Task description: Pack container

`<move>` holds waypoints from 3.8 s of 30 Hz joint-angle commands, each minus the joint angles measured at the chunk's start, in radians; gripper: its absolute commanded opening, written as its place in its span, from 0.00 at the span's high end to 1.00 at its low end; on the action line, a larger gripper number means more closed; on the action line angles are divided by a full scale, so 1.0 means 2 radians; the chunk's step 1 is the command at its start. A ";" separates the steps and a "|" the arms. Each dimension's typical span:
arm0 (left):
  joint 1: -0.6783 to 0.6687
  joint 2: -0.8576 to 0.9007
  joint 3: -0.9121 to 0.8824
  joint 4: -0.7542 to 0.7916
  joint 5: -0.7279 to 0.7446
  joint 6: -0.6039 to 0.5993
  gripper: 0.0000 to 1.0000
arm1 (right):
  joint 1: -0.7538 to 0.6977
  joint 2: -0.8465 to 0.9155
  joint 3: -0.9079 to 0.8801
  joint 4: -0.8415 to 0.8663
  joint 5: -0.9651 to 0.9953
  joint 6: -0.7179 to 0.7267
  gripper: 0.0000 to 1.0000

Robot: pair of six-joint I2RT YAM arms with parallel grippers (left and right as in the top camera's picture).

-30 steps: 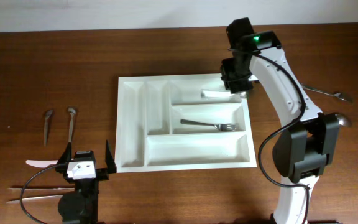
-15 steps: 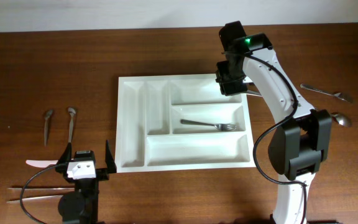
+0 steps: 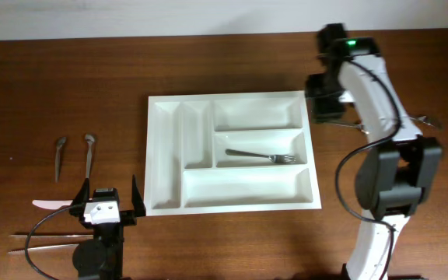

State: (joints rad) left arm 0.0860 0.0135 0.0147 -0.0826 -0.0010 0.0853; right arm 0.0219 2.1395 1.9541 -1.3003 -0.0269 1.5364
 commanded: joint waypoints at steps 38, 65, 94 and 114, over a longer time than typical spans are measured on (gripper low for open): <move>-0.002 -0.004 -0.003 0.000 -0.002 -0.003 0.01 | -0.088 0.079 0.003 0.063 0.001 -0.033 0.03; -0.002 -0.004 -0.003 0.000 -0.002 -0.003 0.01 | -0.087 0.079 -0.056 0.114 0.019 -0.033 0.01; -0.002 -0.004 -0.003 0.000 -0.002 -0.003 0.01 | -0.088 0.079 -0.102 0.148 0.020 -0.033 0.55; -0.002 -0.004 -0.003 0.000 -0.002 -0.003 0.01 | -0.076 0.077 0.071 0.098 0.017 -0.140 0.96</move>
State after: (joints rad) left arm 0.0860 0.0135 0.0147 -0.0826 -0.0010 0.0853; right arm -0.1452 2.2959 1.9915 -1.0855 -0.0002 1.2877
